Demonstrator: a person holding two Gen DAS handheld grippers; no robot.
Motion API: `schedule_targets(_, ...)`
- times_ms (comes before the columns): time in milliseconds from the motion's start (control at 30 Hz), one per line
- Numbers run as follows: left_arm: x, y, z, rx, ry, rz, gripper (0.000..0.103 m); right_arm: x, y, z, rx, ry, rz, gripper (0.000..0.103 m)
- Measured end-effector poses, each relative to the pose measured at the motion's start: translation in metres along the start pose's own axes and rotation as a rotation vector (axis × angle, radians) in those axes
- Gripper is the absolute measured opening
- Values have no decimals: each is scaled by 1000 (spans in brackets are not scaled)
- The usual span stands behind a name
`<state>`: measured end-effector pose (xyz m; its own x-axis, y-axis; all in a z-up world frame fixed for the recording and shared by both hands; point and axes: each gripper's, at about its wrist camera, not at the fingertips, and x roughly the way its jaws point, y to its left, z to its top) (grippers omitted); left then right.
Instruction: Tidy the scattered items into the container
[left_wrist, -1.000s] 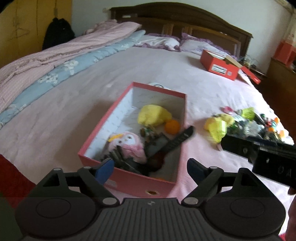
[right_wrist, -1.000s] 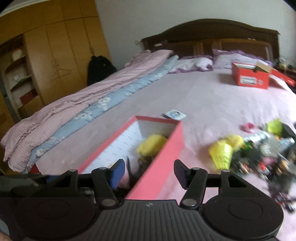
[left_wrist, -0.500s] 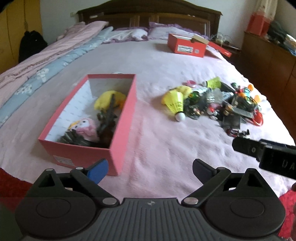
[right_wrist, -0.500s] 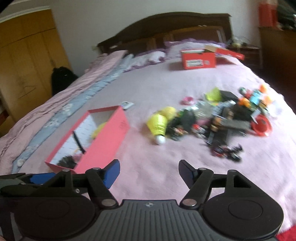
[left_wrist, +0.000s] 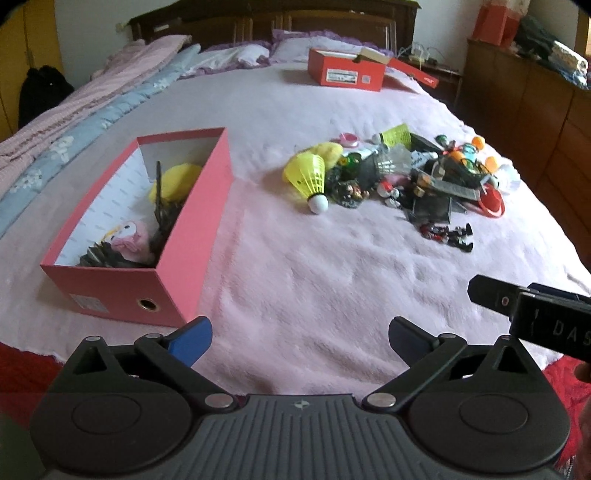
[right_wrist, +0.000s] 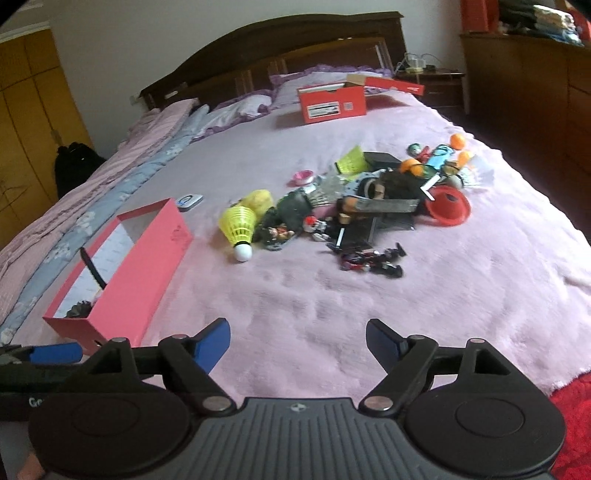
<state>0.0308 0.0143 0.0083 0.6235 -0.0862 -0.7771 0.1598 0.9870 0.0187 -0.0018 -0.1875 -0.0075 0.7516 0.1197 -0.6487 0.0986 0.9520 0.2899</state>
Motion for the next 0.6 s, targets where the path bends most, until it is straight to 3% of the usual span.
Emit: schedule_targets(600, 3, -16, -2, 40, -7, 30, 103, 1, -4, -4, 10, -1, 7, 84)
